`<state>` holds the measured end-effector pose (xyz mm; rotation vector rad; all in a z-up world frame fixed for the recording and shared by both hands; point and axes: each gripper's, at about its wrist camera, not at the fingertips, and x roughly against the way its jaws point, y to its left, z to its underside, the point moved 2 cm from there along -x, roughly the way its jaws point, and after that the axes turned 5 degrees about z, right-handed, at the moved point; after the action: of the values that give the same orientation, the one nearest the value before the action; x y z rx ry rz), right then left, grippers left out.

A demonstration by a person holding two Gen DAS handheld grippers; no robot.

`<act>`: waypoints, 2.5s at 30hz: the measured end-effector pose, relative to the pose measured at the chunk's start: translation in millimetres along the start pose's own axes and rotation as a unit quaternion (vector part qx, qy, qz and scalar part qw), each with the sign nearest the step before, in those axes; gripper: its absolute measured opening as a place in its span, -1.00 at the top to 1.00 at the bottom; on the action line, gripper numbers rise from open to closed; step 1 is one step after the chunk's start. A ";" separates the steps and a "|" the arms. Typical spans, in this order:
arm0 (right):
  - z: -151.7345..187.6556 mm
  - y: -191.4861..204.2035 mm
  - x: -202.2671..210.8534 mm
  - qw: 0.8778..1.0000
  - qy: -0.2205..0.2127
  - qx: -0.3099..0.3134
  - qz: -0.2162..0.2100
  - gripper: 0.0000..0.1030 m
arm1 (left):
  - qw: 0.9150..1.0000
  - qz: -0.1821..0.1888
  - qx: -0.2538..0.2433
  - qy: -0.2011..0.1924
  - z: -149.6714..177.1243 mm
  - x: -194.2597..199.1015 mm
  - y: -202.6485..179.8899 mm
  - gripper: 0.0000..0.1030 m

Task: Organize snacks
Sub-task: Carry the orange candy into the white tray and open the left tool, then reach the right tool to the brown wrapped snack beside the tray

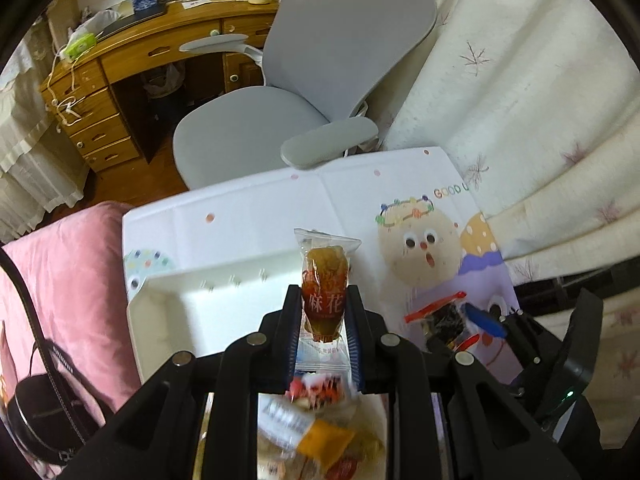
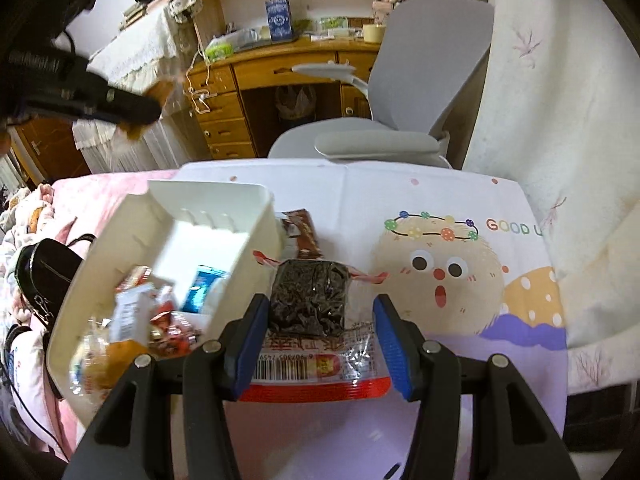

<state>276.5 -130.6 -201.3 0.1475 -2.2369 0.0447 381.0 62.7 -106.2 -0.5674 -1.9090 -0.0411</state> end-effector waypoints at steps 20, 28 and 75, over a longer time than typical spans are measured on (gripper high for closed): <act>47.7 94.8 71.9 0.997 -0.011 -0.032 -0.066 -0.07 | 0.999 -0.021 0.038 0.029 134.7 59.9 55.1 0.54; 45.1 107.6 82.5 0.996 -0.009 -0.042 -0.078 -0.13 | 0.998 -0.003 0.052 0.041 163.8 65.2 52.3 -0.14; -17.9 -63.3 0.8 0.982 -0.010 0.157 -0.107 -0.36 | 0.985 -0.044 0.166 -0.010 143.8 -29.0 -105.8 -0.60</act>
<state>297.7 -192.0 -190.8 0.5613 -2.2084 0.2815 222.3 -0.2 -166.0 -0.2584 -1.9071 0.2237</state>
